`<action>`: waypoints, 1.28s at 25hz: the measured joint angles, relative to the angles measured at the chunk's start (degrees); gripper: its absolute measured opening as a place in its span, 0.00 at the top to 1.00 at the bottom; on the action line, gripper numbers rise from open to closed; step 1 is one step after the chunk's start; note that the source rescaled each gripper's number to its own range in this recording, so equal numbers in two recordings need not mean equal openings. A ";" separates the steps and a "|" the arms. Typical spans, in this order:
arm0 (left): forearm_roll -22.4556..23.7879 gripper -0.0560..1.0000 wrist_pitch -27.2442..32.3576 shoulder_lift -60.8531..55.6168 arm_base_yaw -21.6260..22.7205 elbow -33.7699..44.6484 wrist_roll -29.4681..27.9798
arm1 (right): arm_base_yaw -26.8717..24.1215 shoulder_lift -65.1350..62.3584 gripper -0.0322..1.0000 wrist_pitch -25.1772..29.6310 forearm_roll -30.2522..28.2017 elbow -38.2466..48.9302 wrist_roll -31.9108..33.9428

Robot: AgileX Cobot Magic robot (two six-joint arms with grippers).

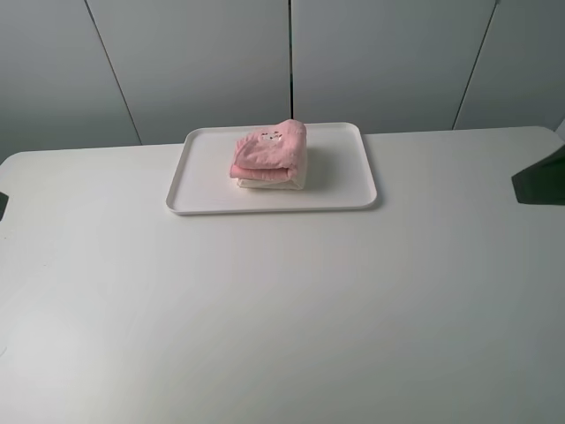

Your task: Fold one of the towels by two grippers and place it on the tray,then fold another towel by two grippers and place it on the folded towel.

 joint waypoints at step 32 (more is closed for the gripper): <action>11.73 0.04 3.68 -41.08 0.00 12.82 -13.52 | 0.00 -37.76 0.01 4.40 -4.86 10.76 -2.59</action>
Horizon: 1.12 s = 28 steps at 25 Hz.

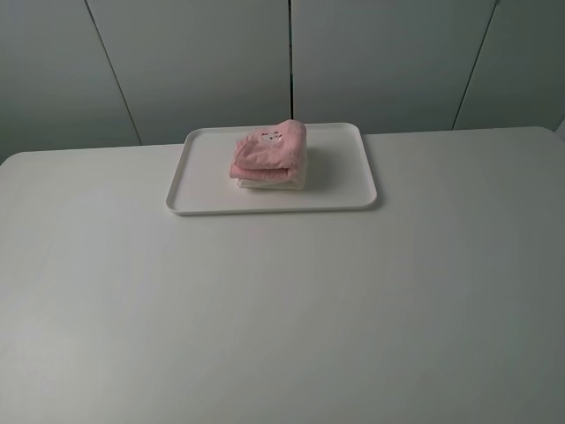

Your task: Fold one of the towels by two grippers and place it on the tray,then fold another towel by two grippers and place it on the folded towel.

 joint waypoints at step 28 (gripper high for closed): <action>0.08 0.04 -1.52 0.01 13.83 0.90 0.09 | -19.28 0.00 0.01 -0.09 0.00 0.00 0.00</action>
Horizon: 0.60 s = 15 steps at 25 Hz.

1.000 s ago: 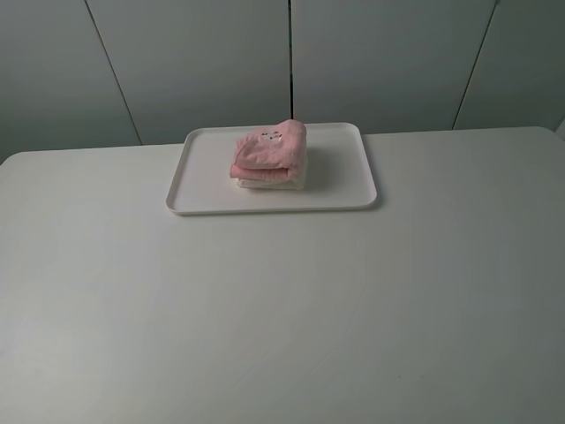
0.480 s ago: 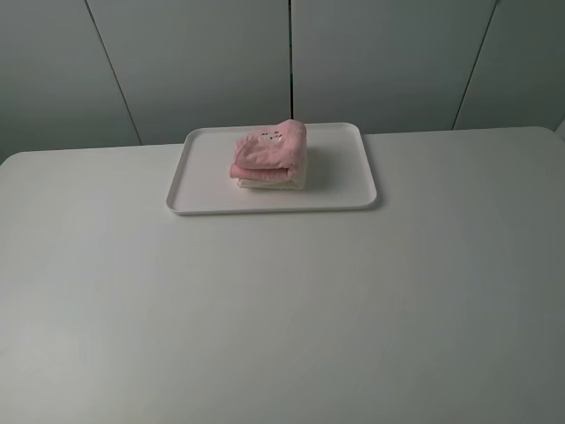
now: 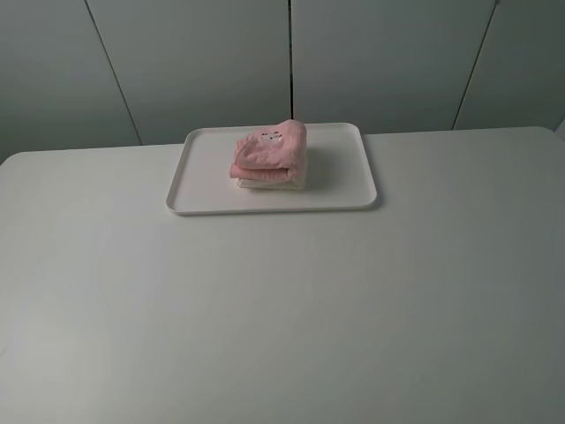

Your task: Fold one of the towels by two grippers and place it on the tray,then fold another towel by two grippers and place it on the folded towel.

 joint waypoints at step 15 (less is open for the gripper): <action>0.00 0.04 0.00 0.00 0.00 0.00 0.00 | -0.25 0.00 0.01 0.00 2.60 0.00 1.77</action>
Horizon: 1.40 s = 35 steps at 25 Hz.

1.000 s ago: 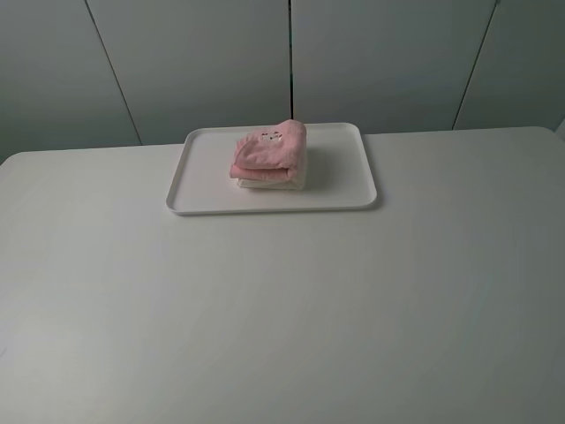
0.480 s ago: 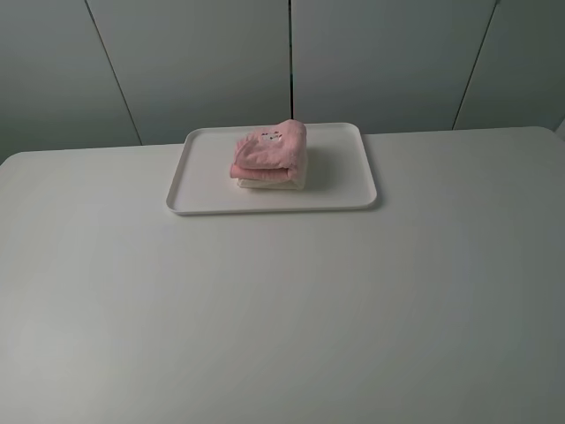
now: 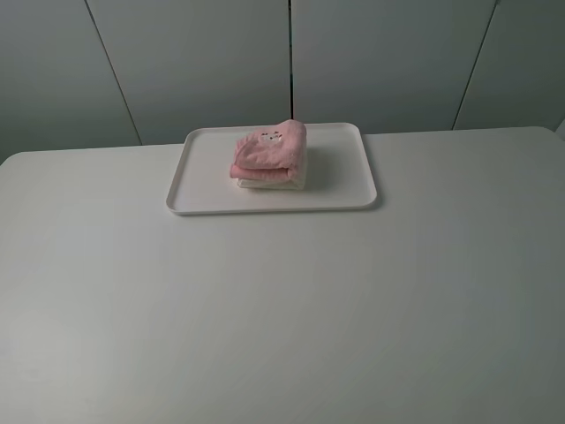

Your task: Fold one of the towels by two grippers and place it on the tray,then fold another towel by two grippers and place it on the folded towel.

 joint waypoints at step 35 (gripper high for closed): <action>0.00 0.04 0.00 0.00 0.00 0.00 0.00 | 0.00 0.00 0.01 0.00 1.37 0.00 0.54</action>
